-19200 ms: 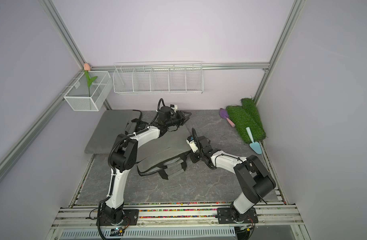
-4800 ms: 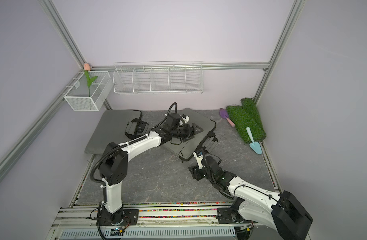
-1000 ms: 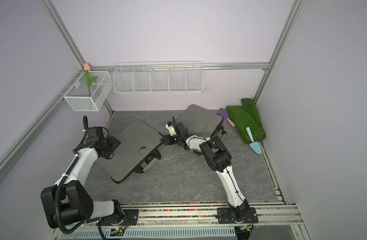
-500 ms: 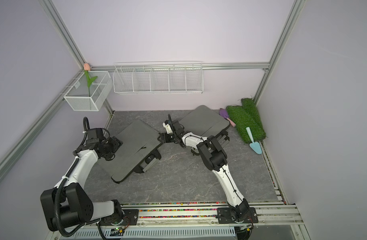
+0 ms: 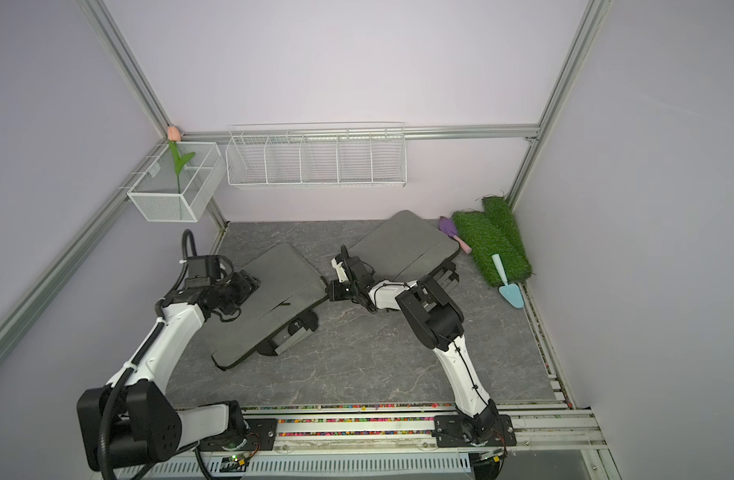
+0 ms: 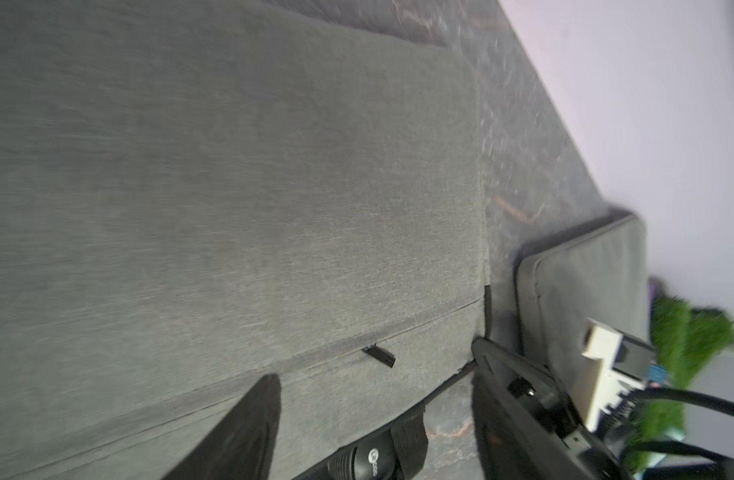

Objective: Put the mouse into the laptop bag
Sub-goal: Adjust the zippered laptop bag at the center of the board.

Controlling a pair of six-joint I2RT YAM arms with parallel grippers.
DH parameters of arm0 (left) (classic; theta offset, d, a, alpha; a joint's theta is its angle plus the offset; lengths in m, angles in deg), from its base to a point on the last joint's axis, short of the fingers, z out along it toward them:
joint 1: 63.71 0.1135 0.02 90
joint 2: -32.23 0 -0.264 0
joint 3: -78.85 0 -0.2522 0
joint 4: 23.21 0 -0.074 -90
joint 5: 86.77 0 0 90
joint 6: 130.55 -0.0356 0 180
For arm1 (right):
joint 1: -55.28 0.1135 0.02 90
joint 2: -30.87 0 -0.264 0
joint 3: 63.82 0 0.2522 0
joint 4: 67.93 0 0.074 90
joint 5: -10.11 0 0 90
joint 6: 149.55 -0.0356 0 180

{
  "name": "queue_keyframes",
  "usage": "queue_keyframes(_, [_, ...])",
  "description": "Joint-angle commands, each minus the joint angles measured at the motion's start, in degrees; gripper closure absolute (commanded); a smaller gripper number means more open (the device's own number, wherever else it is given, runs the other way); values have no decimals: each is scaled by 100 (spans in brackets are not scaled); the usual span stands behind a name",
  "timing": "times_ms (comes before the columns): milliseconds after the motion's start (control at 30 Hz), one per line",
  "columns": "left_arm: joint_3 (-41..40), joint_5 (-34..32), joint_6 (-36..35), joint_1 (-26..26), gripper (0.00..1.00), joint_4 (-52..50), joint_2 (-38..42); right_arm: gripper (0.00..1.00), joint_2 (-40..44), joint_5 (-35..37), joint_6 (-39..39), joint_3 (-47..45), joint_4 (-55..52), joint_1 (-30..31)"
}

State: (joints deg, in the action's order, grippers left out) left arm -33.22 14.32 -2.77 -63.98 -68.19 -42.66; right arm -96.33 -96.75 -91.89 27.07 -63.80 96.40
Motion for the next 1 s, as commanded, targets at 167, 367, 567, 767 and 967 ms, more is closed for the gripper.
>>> queue_keyframes(167, [670, -477, 108, -1104, 38, 371, -1856, 93, 416, 87, -581, -1560, 1566, 535])
queue_keyframes(367, [1134, -954, -84, -1124, 38, 119, -2506, 91, 796, 446, -379, -1889, 1649, 1158])
queue_keyframes(567, [1419, -1254, -190, -1124, 37, -217, -2266, 86, 890, 745, 2, -1542, 1094, 1726])
queue_keyframes(767, [1324, -1816, -192, -1115, 33, -518, -1989, 56, 1221, 684, 499, -1643, 1035, 1766])
queue_keyframes(967, [1160, -1927, -131, -1029, 35, -484, -2544, 48, 2254, 1075, 1279, -2113, 367, 1354])
